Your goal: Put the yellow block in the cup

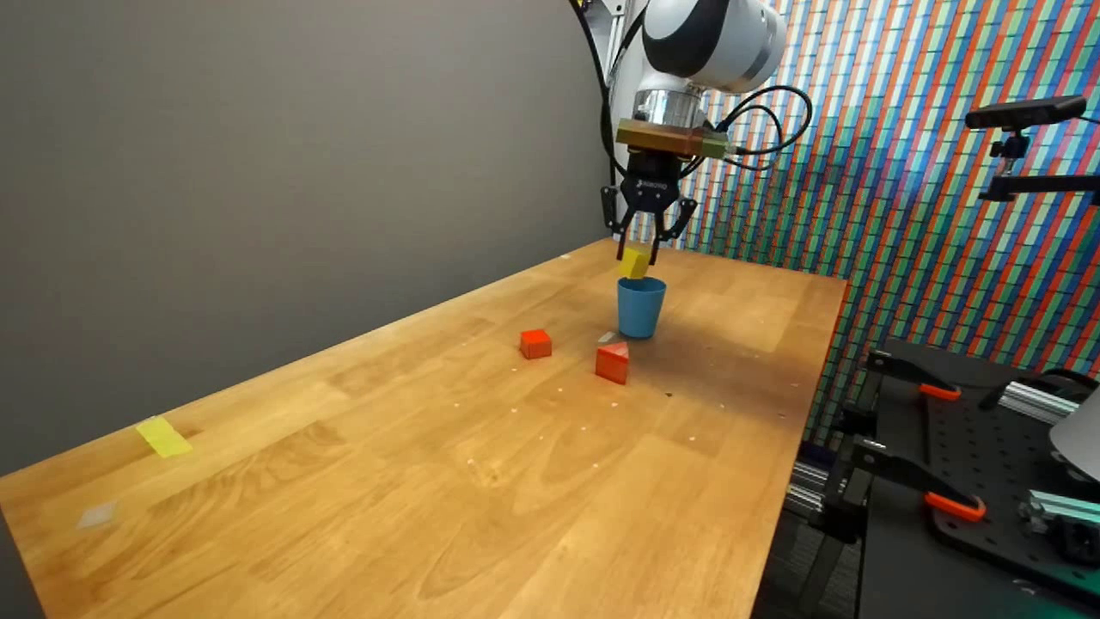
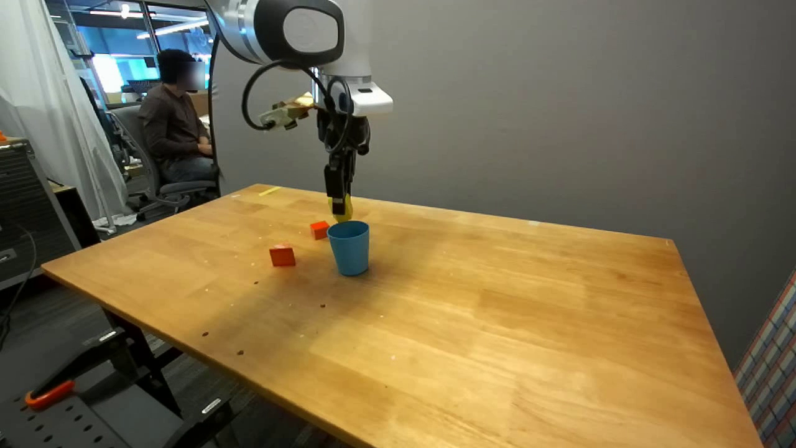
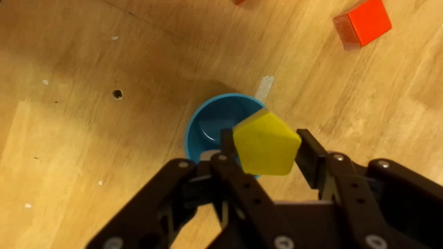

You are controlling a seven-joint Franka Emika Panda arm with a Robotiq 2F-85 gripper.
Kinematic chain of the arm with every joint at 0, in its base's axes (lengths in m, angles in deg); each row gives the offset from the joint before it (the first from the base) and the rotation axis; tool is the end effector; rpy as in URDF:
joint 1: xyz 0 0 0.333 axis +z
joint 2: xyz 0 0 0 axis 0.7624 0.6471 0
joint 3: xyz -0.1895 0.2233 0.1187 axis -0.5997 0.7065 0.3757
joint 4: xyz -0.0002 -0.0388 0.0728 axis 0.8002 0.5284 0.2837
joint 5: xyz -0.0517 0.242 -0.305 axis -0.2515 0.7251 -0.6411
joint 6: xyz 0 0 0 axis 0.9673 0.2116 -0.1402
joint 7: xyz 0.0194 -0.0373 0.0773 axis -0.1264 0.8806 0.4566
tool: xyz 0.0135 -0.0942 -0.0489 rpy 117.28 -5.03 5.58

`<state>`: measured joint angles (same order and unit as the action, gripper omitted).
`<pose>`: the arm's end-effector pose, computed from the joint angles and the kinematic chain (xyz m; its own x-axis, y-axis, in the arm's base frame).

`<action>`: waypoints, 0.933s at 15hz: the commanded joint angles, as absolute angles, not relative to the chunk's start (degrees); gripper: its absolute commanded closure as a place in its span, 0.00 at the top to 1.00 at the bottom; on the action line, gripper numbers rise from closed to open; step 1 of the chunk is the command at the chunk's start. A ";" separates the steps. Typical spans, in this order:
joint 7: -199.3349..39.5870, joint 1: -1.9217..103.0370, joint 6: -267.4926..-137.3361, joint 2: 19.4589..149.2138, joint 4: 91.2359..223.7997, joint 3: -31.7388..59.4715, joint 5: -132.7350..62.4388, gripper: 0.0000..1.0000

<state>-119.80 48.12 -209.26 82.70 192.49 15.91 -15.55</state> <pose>0.5461 -0.0337 0.2564 0.4849 -0.8633 -0.1402 -0.8744 -0.4754 -0.0970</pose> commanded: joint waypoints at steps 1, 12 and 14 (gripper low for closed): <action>-119.55 48.47 -211.83 81.98 195.00 15.31 -13.69 0.22; -115.26 51.36 -208.73 74.36 199.93 17.60 -17.27 1.00; -115.23 53.60 -201.69 71.04 199.47 19.62 -17.61 1.00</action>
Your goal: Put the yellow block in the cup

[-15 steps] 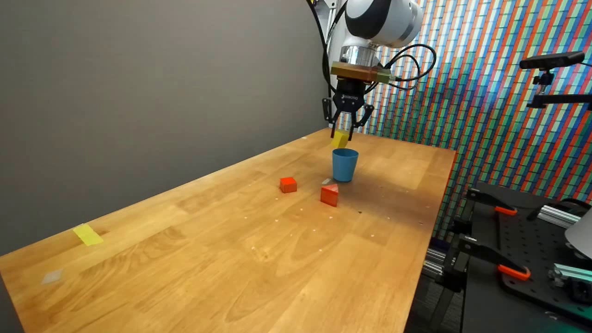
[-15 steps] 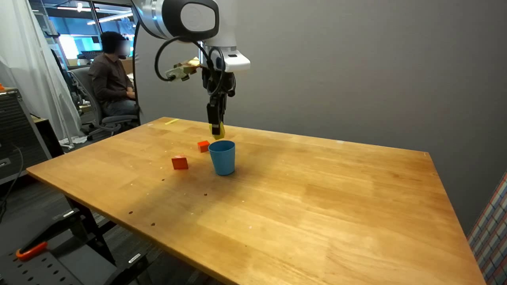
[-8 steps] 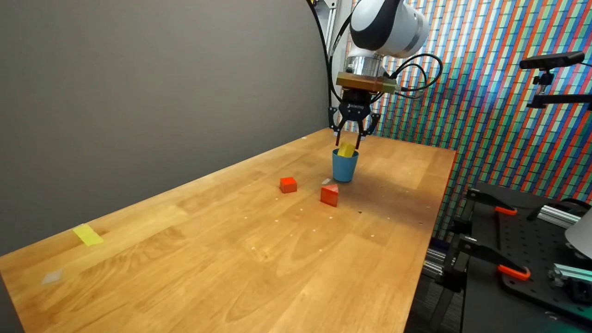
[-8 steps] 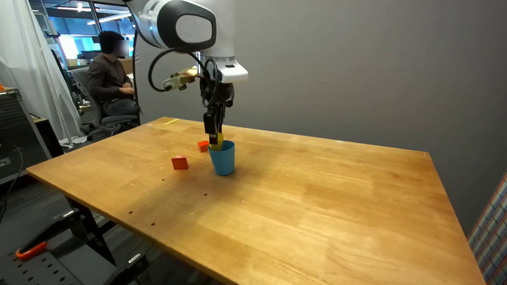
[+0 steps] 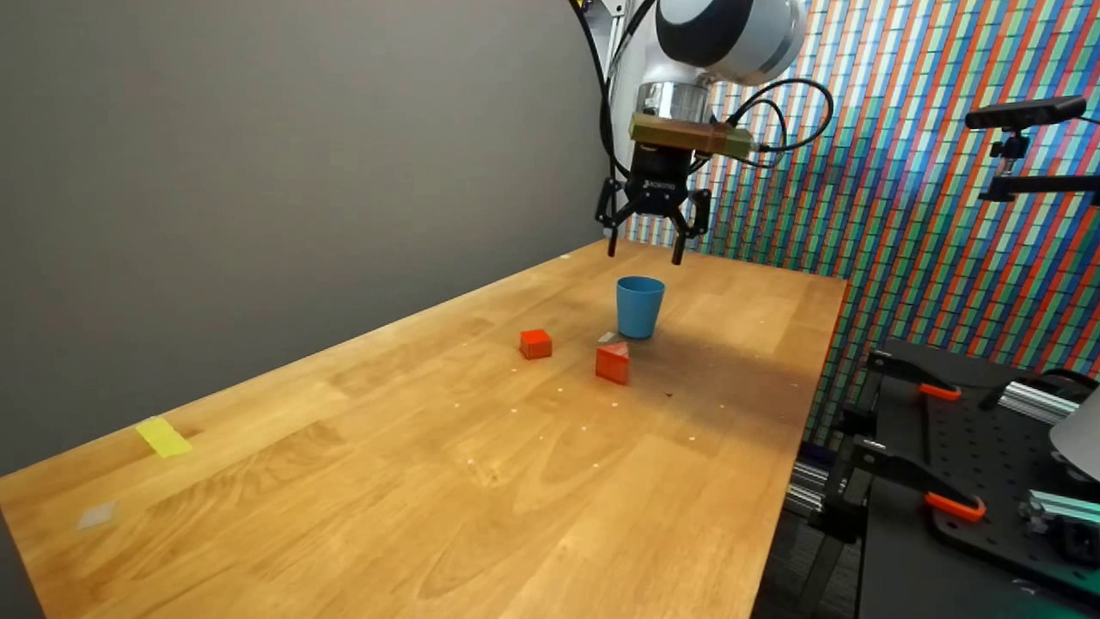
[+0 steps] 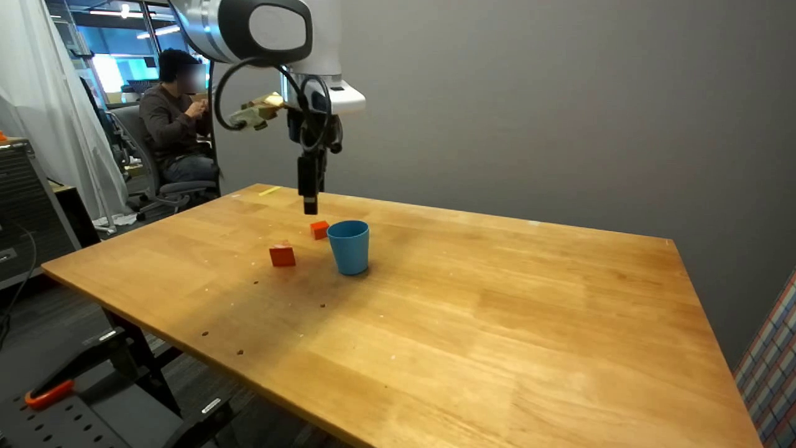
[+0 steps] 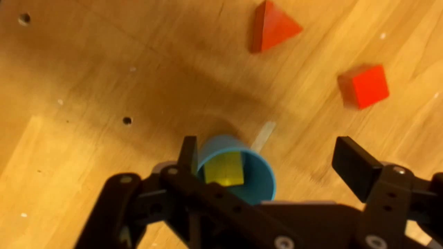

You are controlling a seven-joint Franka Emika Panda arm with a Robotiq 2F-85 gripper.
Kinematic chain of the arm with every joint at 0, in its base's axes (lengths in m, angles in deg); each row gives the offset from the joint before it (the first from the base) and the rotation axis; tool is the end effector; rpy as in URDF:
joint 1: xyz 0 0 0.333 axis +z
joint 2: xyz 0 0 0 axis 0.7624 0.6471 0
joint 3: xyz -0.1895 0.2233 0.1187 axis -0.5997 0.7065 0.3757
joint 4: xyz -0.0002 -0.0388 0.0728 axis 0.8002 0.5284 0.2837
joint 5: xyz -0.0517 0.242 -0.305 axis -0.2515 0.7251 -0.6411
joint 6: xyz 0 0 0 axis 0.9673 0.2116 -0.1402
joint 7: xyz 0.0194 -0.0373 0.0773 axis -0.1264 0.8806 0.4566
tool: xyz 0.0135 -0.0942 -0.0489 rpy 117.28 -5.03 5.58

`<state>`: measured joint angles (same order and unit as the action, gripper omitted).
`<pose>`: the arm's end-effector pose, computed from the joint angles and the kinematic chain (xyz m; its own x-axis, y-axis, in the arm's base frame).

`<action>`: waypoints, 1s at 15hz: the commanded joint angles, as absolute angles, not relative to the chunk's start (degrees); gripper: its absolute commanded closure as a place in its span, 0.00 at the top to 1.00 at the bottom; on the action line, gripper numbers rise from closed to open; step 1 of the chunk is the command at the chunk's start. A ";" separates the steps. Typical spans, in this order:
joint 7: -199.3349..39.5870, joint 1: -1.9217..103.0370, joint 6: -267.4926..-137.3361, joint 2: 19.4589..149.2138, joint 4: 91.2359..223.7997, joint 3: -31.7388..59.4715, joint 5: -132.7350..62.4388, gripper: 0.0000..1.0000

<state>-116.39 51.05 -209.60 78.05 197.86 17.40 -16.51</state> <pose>0.5195 0.0079 0.2640 0.6066 -0.7834 -0.1349 -0.7950 -0.5989 -0.0970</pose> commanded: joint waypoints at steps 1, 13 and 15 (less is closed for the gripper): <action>-115.61 54.67 -197.27 69.54 198.53 20.73 -17.97 1.00; -107.33 58.74 -156.26 60.46 184.78 27.83 -17.58 1.00; -106.06 58.62 -154.55 60.13 183.72 27.74 -17.69 1.00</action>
